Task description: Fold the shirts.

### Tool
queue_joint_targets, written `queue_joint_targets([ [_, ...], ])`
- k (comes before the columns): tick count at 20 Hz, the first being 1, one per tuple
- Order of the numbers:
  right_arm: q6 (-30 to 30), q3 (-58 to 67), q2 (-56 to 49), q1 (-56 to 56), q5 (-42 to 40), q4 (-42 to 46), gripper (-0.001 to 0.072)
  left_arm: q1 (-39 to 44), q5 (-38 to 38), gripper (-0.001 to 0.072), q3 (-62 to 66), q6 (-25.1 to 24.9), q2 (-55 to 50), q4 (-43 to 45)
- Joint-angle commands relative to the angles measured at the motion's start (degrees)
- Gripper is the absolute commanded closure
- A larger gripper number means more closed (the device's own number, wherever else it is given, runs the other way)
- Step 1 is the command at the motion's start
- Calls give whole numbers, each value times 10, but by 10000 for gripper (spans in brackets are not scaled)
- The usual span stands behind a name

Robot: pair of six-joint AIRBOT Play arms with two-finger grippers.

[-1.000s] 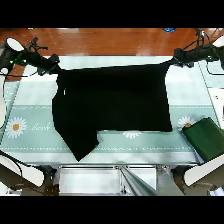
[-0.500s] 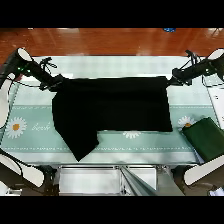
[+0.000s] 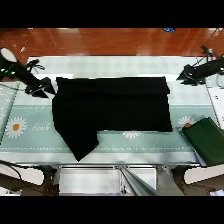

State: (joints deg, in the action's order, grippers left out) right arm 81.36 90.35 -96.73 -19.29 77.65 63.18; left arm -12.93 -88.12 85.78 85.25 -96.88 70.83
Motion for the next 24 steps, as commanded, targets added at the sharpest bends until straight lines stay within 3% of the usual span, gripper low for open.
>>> queue_joint_targets([
  [1, 18, -133, 114, -31, -51, 32, 297, -55, 76, 199, -178, -7, 128, -7],
  [5, -86, -375, 267, -29, -128, -159, 302, -145, 154, 199, -449, -77, 274, -118],
  [9, -93, -482, 345, -20, -149, -182, 302, -196, 170, 199, -585, -102, 326, -169],
  [17, -92, -495, 364, -42, -147, -225, 302, -53, 275, 205, -664, -102, 318, -256],
  [18, -90, -495, 363, -67, -157, -206, 302, -35, 278, 319, -662, -102, 313, -262],
  [19, -58, -495, 363, -99, -160, -147, 302, -25, 272, 643, -657, -103, 307, -257],
  [21, 12, -511, 363, -144, -106, -22, 302, -25, 255, 683, -649, -127, 304, -258],
  [24, -7, -560, 364, -144, -45, -5, 302, -25, 250, 683, -643, -129, 305, -259],
])
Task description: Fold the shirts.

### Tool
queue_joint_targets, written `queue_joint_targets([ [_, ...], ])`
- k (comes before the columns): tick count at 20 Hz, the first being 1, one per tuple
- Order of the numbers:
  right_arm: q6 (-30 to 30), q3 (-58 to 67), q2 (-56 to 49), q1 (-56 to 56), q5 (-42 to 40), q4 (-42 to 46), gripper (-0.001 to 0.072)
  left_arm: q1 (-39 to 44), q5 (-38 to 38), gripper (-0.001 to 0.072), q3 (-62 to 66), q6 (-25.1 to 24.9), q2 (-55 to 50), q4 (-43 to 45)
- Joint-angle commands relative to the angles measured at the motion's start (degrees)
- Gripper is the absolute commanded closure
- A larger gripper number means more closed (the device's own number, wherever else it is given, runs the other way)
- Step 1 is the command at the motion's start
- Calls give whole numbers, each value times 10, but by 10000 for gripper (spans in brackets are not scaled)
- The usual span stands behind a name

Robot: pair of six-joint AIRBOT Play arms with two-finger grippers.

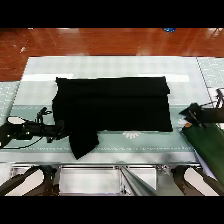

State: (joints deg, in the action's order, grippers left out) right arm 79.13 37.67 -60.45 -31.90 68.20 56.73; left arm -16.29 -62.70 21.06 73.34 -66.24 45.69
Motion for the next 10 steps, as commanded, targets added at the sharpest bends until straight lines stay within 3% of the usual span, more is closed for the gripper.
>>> queue_joint_targets([
  [1, 14, -45, -1, -7, 40, 50, 302, 9, -4, 683, 5, -9, -2, -7],
  [10, 12, -51, -118, 72, -37, -3, 302, 9, -9, 683, 5, -9, -2, -7],
])
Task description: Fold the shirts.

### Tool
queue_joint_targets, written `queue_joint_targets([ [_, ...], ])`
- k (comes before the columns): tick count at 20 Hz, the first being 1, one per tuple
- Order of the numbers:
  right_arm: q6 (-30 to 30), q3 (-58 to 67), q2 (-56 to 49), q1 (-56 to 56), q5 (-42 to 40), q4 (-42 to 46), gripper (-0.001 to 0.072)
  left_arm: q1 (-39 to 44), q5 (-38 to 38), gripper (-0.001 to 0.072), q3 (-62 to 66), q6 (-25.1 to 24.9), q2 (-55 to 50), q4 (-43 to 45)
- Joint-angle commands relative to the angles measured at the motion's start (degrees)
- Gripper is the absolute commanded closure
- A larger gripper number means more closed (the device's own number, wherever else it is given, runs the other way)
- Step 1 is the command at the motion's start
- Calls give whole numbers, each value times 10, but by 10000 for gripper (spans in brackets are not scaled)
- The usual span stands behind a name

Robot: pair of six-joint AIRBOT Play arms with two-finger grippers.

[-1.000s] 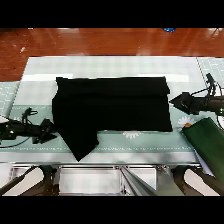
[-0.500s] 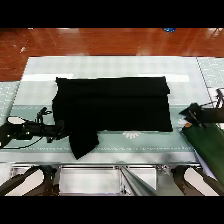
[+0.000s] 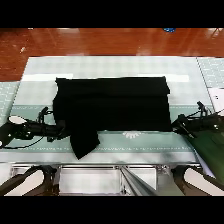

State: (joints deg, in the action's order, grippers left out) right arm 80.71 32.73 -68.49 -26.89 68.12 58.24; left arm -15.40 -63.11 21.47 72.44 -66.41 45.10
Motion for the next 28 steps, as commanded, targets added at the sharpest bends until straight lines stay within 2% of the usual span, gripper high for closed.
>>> queue_joint_targets([
  [1, -16, -2, -47, 33, -57, -46, 302, 0, -5, 682, 0, 0, 0, -1],
  [2, -33, -2, -51, 45, -78, -87, 324, 0, -6, 682, 1, 0, 0, -2],
  [3, -56, 1, -51, 54, -91, -126, 453, 0, -6, 683, 2, 0, 0, -1],
  [4, -85, 9, -51, 61, -93, -162, 660, -1, -6, 683, 6, 0, 0, -1],
  [5, -109, 22, -51, 64, -84, -187, 686, -3, -13, 683, 16, 0, 1, -1],
  [9, -120, 116, -49, 64, -14, -169, 687, -40, -71, 683, 115, -8, 6, -2],
  [12, -114, 184, -55, 64, -28, -167, 687, -49, -69, 683, 209, -7, -12, -54],
  [18, -105, 319, -175, 107, -56, -174, 687, 16, -69, 683, 449, 39, -195, -79],
  [23, -85, 422, -263, 111, -64, -176, 687, 29, -72, 683, 642, 97, -333, -78],
  [28, -84, 473, -324, 111, -85, -211, 686, 30, -77, 683, 701, 97, -411, -71],
])
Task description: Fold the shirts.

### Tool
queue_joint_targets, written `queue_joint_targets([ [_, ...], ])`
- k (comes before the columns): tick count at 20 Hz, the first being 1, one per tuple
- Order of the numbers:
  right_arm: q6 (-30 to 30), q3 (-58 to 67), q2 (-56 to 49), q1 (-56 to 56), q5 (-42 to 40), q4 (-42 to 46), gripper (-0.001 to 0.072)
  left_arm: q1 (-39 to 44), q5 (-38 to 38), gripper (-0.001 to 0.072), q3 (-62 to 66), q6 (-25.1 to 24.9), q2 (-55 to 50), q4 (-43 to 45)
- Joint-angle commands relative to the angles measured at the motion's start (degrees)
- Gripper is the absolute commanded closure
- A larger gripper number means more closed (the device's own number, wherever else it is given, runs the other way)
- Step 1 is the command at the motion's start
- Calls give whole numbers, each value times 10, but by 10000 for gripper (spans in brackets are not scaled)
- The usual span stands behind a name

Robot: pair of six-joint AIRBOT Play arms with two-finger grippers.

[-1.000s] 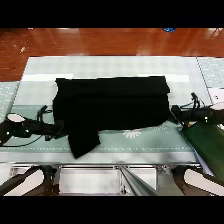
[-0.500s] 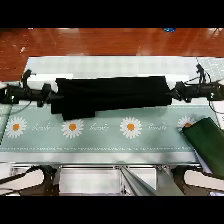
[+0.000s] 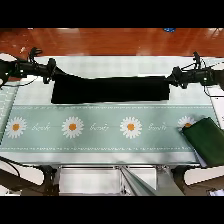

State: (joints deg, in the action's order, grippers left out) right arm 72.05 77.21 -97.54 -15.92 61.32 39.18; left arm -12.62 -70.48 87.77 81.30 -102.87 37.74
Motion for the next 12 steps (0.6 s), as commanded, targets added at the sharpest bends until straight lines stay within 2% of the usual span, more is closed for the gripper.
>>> queue_joint_targets([
  [1, -1, 28, -42, 1, -29, -29, 686, 4, -8, 683, 38, 5, -58, 2],
  [2, -3, 28, -50, 1, -37, -35, 682, 6, -17, 671, 38, 4, -70, 2],
  [3, -3, 28, -57, 1, -47, -37, 564, 8, -20, 518, 38, 4, -79, 2],
  [4, -4, 28, -63, 1, -57, -37, 324, 9, -28, 202, 38, 4, -87, 2],
  [6, -5, 29, -61, -2, -59, -36, 296, -1, -43, 200, 42, 7, -88, 5],
  [8, -6, 46, -37, -30, 3, -16, 297, -39, -89, 201, 53, 8, -64, 42],
  [10, -5, 69, 2, -79, 60, 42, 297, -92, -108, 201, 53, 4, -10, 57],
  [12, 23, 66, 47, -135, 65, 120, 297, -121, -96, 201, 39, -21, 63, 65],
])
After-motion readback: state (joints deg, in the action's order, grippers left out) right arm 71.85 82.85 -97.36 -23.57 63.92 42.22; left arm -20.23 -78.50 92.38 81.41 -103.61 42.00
